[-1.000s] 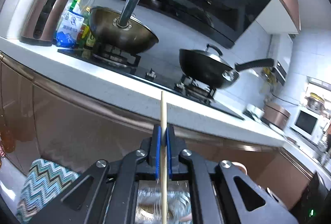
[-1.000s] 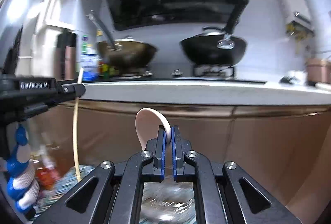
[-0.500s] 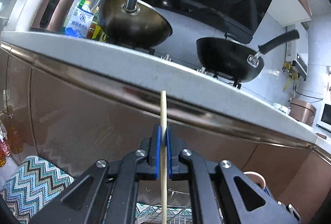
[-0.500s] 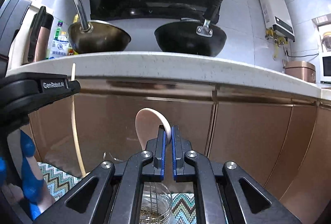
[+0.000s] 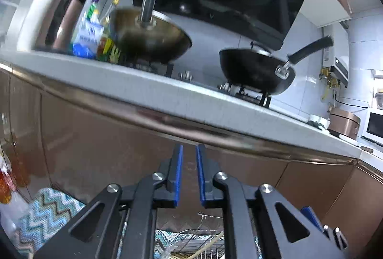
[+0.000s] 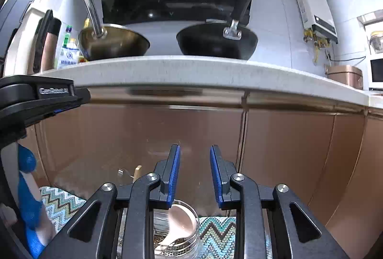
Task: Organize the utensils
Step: 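Drop the chopstick and spoon into the clear utensil holder, opening both tools, then lift both tools back and lower them toward the remaining utensils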
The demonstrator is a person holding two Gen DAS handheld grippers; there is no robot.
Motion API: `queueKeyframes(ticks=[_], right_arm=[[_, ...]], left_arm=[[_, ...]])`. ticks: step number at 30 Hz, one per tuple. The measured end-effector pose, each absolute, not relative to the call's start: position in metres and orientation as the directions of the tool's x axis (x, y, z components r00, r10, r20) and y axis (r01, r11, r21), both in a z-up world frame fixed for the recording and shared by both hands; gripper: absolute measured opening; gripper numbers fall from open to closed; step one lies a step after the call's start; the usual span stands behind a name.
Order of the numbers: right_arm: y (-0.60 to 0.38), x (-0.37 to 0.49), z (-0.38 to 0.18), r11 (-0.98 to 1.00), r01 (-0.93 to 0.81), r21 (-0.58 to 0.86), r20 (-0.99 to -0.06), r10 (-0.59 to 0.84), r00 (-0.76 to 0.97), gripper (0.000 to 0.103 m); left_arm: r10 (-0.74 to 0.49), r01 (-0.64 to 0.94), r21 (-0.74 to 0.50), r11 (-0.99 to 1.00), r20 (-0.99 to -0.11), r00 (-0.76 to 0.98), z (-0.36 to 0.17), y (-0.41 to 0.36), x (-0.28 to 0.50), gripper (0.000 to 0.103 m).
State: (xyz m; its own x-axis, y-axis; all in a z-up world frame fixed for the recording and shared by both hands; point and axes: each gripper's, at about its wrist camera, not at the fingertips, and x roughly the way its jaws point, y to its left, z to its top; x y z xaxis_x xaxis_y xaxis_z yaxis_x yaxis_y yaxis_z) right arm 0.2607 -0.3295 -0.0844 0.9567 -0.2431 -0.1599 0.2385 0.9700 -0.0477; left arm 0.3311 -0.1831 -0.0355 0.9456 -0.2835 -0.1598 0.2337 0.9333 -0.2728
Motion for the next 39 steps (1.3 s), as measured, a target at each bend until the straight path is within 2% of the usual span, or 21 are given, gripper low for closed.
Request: queueKeyframes(ticks=[3,5,6,7,13,17,27,34,39], right_arm=[[-0.327,0.241,-0.063,0.97,0.241,-0.037,-0.133,-0.243,0.961,0.025],[-0.325,0.229,-0.05,0.97,0.241,-0.032,-0.121,-0.243,0.963,0.025],[-0.322,0.221,-0.042,0.97,0.24,-0.03,-0.114,-0.242,0.964,0.026],[-0.319,0.212,-0.034,0.97,0.239,-0.029,-0.104,-0.241,0.965,0.026],[-0.298,0.152,0.022,0.977,0.211,-0.021,-0.022,-0.212,0.977,0.028],[-0.282,0.111,0.056,0.986,0.167,-0.023,-0.007,-0.167,0.986,0.035],[-0.256,0.035,0.084,1.0,0.031,-0.003,-0.065,-0.032,0.997,0.035],[-0.255,0.012,0.076,1.0,-0.021,0.004,-0.122,0.021,0.992,0.035],[-0.27,0.005,0.069,1.0,-0.01,-0.001,-0.146,0.01,0.989,0.035]], left_arm=[[-0.279,0.241,-0.25,0.938,-0.13,0.951,-0.013,-0.171,0.306,0.013],[-0.275,0.243,-0.245,0.939,-0.107,0.956,0.002,-0.16,0.289,0.023],[-0.267,0.238,-0.246,0.94,-0.094,0.959,0.01,-0.153,0.278,0.034],[-0.259,0.232,-0.246,0.941,-0.086,0.962,0.017,-0.148,0.272,0.041],[-0.203,0.194,-0.206,0.959,-0.022,0.979,0.065,-0.109,0.204,0.041],[-0.169,0.164,-0.205,0.965,-0.008,0.986,0.089,-0.078,0.154,0.041],[-0.172,0.151,-0.155,0.976,-0.136,0.976,0.098,-0.028,0.083,0.043],[-0.209,0.185,-0.109,0.977,-0.28,0.937,0.073,-0.009,0.07,0.043],[-0.19,0.177,-0.071,0.982,-0.335,0.923,0.053,-0.002,0.073,0.043]])
